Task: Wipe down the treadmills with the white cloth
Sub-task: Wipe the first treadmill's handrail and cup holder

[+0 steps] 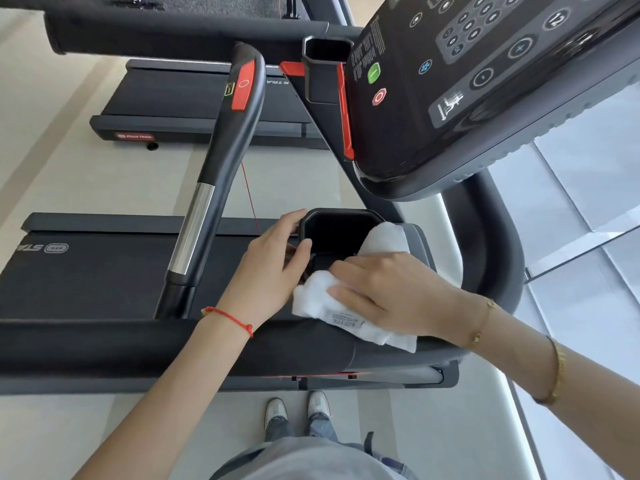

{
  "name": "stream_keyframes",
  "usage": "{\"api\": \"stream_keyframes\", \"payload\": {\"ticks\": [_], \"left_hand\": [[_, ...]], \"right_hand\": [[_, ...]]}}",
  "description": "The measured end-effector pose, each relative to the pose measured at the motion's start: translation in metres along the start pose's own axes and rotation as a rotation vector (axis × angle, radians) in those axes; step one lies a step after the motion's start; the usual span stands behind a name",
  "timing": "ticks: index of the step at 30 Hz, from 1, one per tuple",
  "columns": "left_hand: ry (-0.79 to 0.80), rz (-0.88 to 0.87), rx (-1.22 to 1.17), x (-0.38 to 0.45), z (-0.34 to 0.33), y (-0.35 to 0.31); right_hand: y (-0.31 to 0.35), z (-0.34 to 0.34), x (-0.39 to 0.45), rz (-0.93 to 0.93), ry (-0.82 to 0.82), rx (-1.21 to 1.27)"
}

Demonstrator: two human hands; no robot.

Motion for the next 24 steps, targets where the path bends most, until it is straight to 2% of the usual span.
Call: {"api": "stream_keyframes", "payload": {"ticks": [5, 8, 11, 13, 21, 24], "left_hand": [[0.004, 0.019, -0.009, -0.001, 0.0, 0.001], [-0.002, 0.017, 0.007, -0.001, 0.001, -0.001], [-0.001, 0.019, -0.001, -0.001, 0.0, -0.001], [0.001, 0.027, -0.008, -0.001, 0.0, 0.0], [0.009, 0.013, 0.015, -0.002, 0.0, -0.001], [0.012, 0.024, 0.021, -0.001, -0.001, 0.001]], "right_hand": [[-0.01, 0.011, -0.015, 0.094, -0.056, 0.021], [-0.005, 0.009, 0.0, 0.074, -0.063, 0.014], [0.0, -0.008, 0.024, -0.003, 0.046, -0.013], [-0.001, -0.014, 0.024, -0.01, 0.052, -0.035], [-0.013, 0.009, -0.025, -0.121, -0.172, 0.178], [-0.022, 0.006, -0.041, -0.266, -0.209, 0.27]]}}
Point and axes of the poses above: each hand's wrist, its own x-axis towards the middle knuckle, its own z-axis out of the back of the hand, y = z × x, the point moved 10 cm from there along x, towards the middle knuckle, and after that the axes turned 2 degrees about -y, right-handed, at the moved point
